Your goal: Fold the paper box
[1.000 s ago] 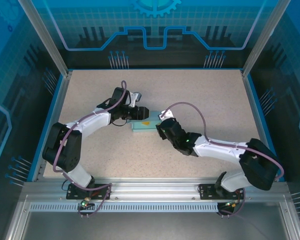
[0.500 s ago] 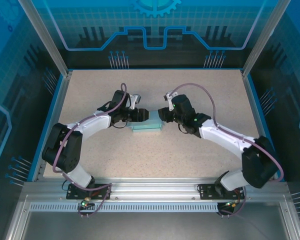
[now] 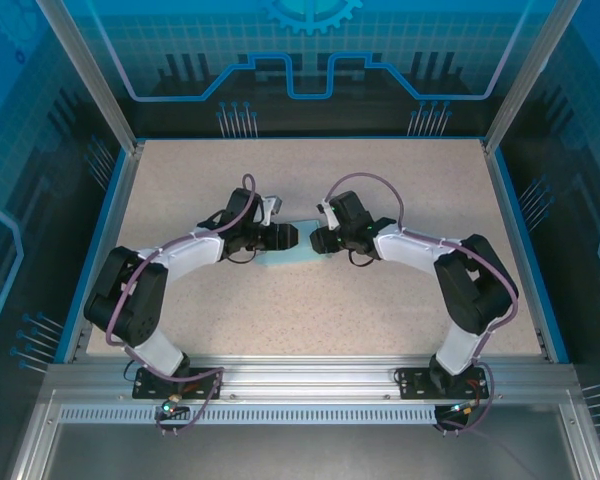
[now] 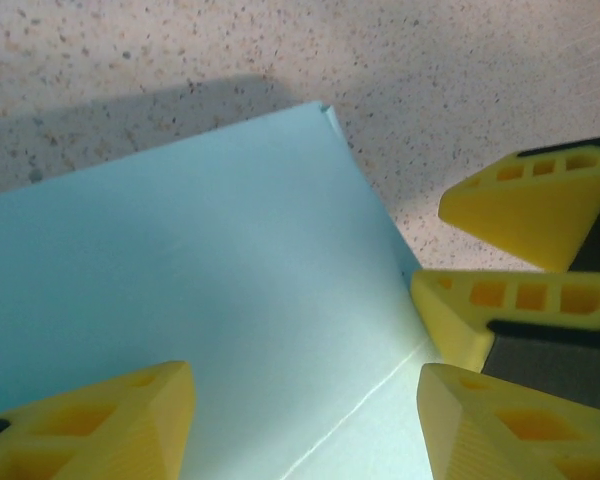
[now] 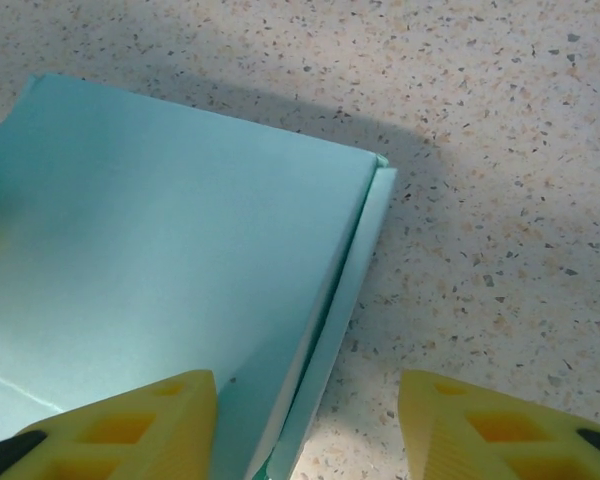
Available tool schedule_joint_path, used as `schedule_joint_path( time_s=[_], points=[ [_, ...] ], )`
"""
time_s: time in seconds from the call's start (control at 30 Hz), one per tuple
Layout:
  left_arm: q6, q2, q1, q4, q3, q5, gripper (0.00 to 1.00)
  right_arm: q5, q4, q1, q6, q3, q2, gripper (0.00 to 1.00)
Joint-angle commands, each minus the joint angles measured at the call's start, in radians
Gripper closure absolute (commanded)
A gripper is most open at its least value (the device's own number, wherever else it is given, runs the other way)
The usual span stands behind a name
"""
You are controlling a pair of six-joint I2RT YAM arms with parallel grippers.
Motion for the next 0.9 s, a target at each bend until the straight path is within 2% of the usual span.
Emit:
schedule_joint_path(
  time_s=[0.0,0.6,0.87],
  points=[
    [-0.032,-0.014,-0.011,0.048,-0.028,-0.016,0.38,-0.006,-0.035,-0.018,0.012,0.012,0.038,0.49],
    [-0.082,0.067,-0.047,0.127,-0.101,-0.047,0.39,0.012,-0.026,-0.044,0.034,-0.008,0.117,0.49],
    [-0.079,0.014,-0.06,0.103,-0.072,-0.088,0.39,0.018,-0.051,-0.04,-0.003,0.025,0.057,0.48]
  ],
)
